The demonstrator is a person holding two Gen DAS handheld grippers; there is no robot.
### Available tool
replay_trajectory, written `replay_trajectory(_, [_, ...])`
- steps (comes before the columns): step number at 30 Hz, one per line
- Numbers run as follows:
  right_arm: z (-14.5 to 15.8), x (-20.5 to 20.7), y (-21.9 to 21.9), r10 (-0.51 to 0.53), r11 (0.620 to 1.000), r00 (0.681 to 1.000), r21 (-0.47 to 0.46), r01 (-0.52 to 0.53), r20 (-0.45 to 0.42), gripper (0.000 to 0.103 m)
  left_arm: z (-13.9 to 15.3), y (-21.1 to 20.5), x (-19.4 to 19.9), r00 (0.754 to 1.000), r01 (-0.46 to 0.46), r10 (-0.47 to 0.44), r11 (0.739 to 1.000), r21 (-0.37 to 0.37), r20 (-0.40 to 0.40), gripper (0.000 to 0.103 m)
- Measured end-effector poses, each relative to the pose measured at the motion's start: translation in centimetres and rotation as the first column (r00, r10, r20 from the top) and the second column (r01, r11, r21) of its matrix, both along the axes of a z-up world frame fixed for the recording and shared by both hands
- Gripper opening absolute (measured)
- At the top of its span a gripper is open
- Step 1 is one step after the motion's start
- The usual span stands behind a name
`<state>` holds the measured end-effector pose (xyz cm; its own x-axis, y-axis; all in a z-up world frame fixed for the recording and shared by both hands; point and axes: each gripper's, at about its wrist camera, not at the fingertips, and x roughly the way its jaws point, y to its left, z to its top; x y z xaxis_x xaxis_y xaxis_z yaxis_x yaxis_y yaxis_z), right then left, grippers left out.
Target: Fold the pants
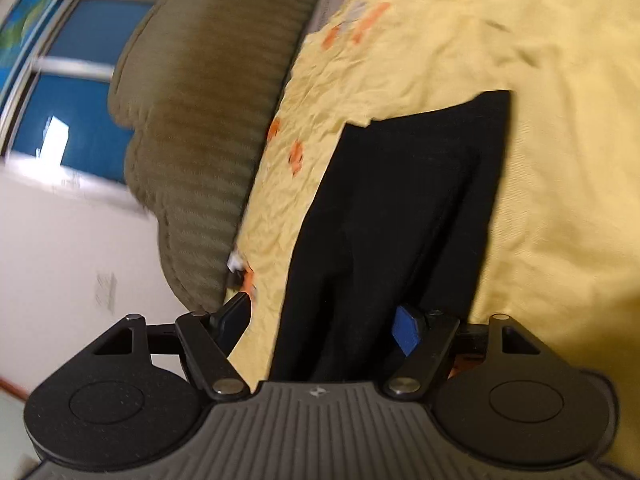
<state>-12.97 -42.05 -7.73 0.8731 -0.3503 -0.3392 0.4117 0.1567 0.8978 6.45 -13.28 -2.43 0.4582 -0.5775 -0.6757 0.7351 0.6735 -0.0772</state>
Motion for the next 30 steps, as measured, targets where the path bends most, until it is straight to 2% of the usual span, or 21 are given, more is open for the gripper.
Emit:
replay_trajectory(2, [0.1,0.0,0.2,0.029,0.999,0.999,-0.043,-0.027,0.034,0.065,0.4,0.9,0.3,0.999,-0.001,-0.001,0.998,-0.058,-0.041,0.002])
replay_trajectory(4, [-0.1,-0.4,0.3,0.016,0.998,0.998,-0.061,-0.012,0.060,0.042,0.6,1.4,0.2,0.999,0.005,-0.008,0.997,-0.074,-0.047,0.002])
replay_trajectory(6, [-0.5,-1.0,0.2,-0.029,0.998,0.998,-0.047,0.031,0.054,0.029,0.7,1.4,-0.2,0.999,0.012,-0.015,0.997,-0.071,-0.049,0.002])
replay_trajectory(8, [-0.1,-1.7,0.4,-0.097,0.992,0.995,-0.077,0.097,-0.002,0.027,0.9,1.5,-0.8,0.999,0.012,-0.015,0.997,-0.070,-0.044,0.002])
replay_trajectory(10, [0.9,-2.5,1.0,-0.162,0.976,0.986,-0.157,0.153,-0.048,0.026,1.4,1.8,-1.8,0.999,0.023,-0.025,0.996,-0.082,-0.023,0.002])
replay_trajectory(14, [3.3,-4.3,1.9,-0.243,0.939,0.970,-0.257,0.229,-0.025,0.025,2.3,2.6,-3.0,0.998,0.062,-0.066,0.989,-0.133,-0.025,0.002])
replay_trajectory(16, [4.5,-5.1,2.2,-0.263,0.916,0.964,-0.324,0.238,-0.034,0.025,2.2,2.6,-3.5,0.997,0.078,-0.079,0.990,-0.113,-0.006,0.002])
replay_trajectory(18, [4.7,-5.7,2.1,-0.234,0.926,0.970,-0.316,0.205,-0.058,0.026,1.6,2.6,-3.7,0.996,0.089,-0.091,0.992,-0.089,-0.019,0.002])
replay_trajectory(20, [4.1,-5.8,1.6,-0.149,0.954,0.987,-0.271,0.126,-0.064,0.030,0.8,2.4,-3.6,0.996,0.075,-0.078,0.995,-0.061,-0.035,0.002])
replay_trajectory(21, [3.5,-5.7,1.5,-0.104,0.968,0.993,-0.234,0.088,-0.058,0.040,0.5,2.3,-3.5,0.996,0.070,-0.073,0.996,-0.056,-0.046,0.002])
replay_trajectory(22, [2.8,-5.9,1.4,-0.079,0.979,0.996,-0.190,0.069,-0.046,0.060,0.4,2.3,-3.4,0.996,0.067,-0.070,0.996,-0.060,-0.049,0.002])
replay_trajectory(24, [1.7,-6.1,1.3,-0.078,0.992,0.997,-0.099,0.078,-0.004,0.087,0.8,2.3,-3.6,0.997,0.064,-0.067,0.995,-0.074,-0.036,0.002])
replay_trajectory(27, [0.6,-5.6,0.8,-0.066,0.998,0.998,-0.023,0.067,0.019,0.087,1.7,1.7,-3.2,0.998,0.059,-0.059,0.996,-0.070,0.001,0.002])
replay_trajectory(30, [0.8,-5.3,1.1,-0.045,0.999,0.998,-0.023,0.046,0.054,0.087,1.6,0.6,-2.8,0.998,0.041,-0.040,0.999,-0.036,0.046,0.003])
